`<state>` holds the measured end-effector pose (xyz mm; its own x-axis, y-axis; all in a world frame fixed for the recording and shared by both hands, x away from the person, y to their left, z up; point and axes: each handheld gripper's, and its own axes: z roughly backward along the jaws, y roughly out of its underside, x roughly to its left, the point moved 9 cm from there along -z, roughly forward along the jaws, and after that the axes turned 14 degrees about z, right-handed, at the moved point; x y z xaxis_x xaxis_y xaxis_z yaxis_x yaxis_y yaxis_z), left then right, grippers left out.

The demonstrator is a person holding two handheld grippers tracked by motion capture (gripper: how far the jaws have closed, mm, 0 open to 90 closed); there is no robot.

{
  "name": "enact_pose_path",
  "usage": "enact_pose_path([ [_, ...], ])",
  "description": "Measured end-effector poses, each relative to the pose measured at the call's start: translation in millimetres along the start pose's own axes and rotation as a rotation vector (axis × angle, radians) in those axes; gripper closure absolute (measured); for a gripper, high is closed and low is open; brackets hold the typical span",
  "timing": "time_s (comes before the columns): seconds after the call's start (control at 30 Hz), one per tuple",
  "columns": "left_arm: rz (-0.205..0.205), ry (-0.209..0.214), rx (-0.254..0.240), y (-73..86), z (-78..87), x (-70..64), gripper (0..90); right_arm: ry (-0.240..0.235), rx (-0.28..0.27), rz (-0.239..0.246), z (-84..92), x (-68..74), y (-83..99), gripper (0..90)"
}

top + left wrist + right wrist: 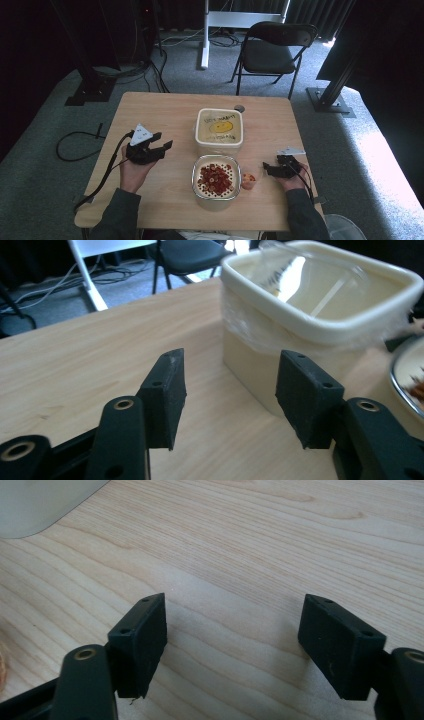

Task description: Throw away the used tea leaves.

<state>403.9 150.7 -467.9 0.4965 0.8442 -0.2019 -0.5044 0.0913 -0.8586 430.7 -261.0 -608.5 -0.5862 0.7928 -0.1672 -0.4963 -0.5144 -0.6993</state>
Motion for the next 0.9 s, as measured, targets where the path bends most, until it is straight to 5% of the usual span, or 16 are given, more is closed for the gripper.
enact_pose_path([
  [0.17,-0.033,0.004,0.014,18.4,1.6,-7.8,45.3,0.011,-0.019,-0.005,4.9,0.8,-3.6,32.8],
  [0.5,0.011,0.040,0.055,55.9,-3.3,-16.4,45.7,-0.032,-0.132,0.040,41.0,14.0,-13.2,27.6],
  [0.7,0.026,0.046,0.103,79.6,-11.1,-20.6,45.7,-0.084,-0.164,0.119,57.7,32.3,-7.3,20.1],
  [0.9,0.016,0.034,0.113,83.4,-13.6,-21.5,45.8,-0.163,-0.204,0.169,66.6,51.9,-7.0,17.2],
])
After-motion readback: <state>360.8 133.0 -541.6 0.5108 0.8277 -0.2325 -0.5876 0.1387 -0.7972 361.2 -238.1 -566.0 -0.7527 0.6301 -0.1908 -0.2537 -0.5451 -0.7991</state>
